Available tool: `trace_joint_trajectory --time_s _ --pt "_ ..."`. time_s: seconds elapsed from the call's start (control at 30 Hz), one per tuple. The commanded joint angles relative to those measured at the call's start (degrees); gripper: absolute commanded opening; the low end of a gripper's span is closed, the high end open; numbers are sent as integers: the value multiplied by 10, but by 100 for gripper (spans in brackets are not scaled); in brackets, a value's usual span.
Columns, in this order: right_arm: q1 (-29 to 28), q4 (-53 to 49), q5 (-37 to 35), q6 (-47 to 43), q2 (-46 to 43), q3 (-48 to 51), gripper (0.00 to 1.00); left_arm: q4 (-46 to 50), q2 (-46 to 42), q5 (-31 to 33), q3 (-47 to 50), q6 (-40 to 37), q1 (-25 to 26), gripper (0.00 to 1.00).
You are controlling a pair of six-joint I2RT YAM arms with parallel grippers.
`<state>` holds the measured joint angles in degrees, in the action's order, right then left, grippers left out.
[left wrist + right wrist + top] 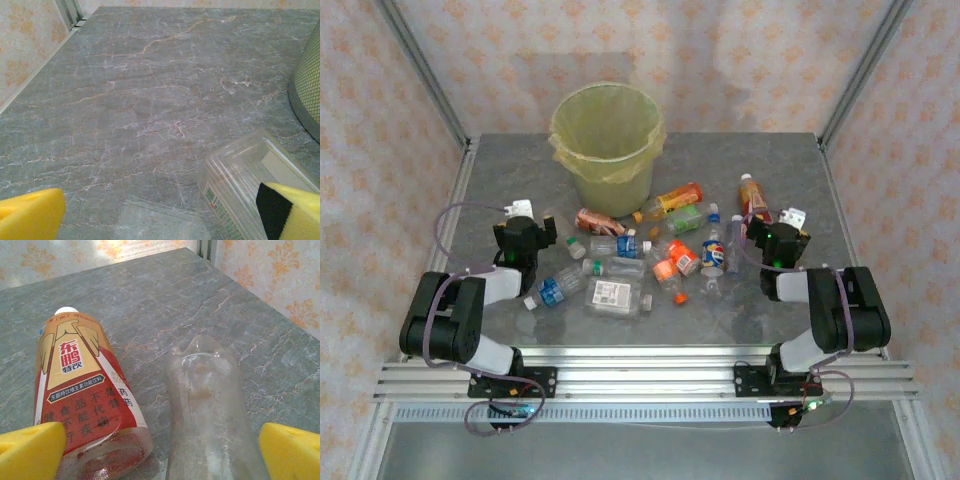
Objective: Put the plastic bottles in the bin
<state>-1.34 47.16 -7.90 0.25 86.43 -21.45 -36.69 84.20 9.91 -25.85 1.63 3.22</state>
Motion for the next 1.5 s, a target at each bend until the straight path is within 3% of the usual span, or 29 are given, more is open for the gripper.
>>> trace_joint_trajectory --time_s 0.0,1.17,1.47 --pt "-4 -5 -4 -5 6 -12 99 2 -4 19 -12 3 -5 100" --pt "-4 -4 -4 -4 4 -11 99 2 -4 18 -12 3 -5 100" --pt "-3 -44 7 -8 -16 -26 99 75 -63 118 -25 51 -9 100"
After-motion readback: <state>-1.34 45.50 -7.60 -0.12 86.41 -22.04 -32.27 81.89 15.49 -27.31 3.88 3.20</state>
